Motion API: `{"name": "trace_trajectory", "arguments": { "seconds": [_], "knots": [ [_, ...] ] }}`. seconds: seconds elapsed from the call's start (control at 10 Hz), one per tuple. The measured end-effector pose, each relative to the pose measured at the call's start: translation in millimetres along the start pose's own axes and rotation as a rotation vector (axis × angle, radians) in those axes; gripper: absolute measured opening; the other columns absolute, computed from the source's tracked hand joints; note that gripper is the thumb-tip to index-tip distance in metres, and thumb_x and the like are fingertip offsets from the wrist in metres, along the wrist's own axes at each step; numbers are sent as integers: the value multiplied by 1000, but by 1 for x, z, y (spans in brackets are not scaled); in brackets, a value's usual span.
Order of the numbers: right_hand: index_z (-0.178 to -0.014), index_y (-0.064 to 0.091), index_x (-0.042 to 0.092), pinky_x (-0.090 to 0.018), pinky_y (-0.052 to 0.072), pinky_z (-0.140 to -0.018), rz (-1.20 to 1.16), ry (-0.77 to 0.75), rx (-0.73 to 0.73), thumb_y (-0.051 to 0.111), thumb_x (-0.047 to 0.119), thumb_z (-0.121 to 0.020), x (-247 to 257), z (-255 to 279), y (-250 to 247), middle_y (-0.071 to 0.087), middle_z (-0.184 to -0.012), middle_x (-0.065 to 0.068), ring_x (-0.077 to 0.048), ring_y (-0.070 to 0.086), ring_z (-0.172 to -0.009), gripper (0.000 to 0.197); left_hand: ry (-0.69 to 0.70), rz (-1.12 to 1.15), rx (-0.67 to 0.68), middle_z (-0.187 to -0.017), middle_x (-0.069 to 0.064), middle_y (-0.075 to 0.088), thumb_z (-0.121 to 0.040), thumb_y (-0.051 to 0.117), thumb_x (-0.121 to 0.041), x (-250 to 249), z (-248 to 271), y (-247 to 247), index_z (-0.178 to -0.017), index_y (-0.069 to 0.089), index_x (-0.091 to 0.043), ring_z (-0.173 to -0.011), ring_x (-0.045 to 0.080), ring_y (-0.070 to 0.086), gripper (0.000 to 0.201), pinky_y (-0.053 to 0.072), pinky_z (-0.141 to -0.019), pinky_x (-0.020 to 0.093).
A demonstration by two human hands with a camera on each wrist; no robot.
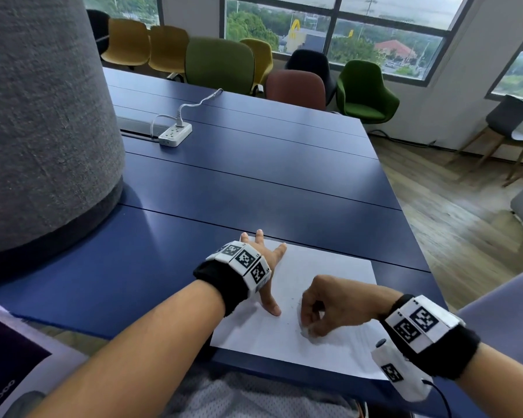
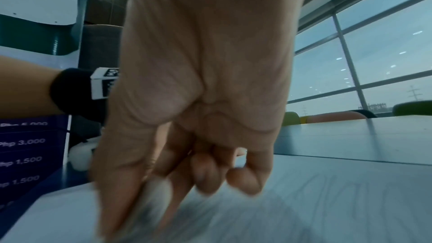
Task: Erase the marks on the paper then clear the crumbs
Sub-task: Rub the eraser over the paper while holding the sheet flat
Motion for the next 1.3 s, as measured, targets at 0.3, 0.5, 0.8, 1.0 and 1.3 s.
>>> {"name": "trace_trajectory", "arguments": {
  "seconds": [0.3,0.5,0.8,1.0,1.3],
  "knots": [
    [-81,73,27,-14,43,-61,-25,12,34,79,21,-77,-2,-5,1,66,-69,13,1,53,-59,9,-2,13,2,-159,19,-28,-55,85,-67,1,0,1,-155,-15,-36,-146,50,-15,144,21,-114,68],
    [-85,75,20,-23,49,-65,-34,30,-94,78,26,-77,-11,-14,-15,71,-76,5,-2,55,-64,10,5,14,-2,-159,18,-27,-56,85,-67,0,1,1,-155,-15,-37,-146,49,-15,144,20,-114,67],
    [-73,71,26,-16,45,-62,19,51,-225,77,22,-78,-22,-33,-42,69,-71,9,-1,55,-60,9,-1,16,-7,-160,17,-28,-55,85,-68,2,1,1,-155,-15,-38,-147,48,-15,144,22,-113,67],
    [-80,76,14,-11,41,-56,43,108,-321,79,23,-77,-32,-45,-67,64,-66,11,3,52,-53,11,-3,19,-18,-160,18,-26,-55,85,-68,2,1,1,-155,-14,-39,-147,48,-13,143,24,-112,68],
    [-82,75,15,-21,46,-62,40,156,-342,79,23,-78,-42,-48,-80,69,-75,2,-4,55,-61,11,-3,16,-15,-160,17,-26,-55,85,-67,2,1,1,-155,-14,-40,-147,48,-14,143,23,-112,68]
  ]
}}
Point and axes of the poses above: each hand's wrist, its own z-axis away from the middle knuckle, its own y-axis out of the palm, x = y × z, the point moved 8 cm from there along -z, towards the middle knuckle
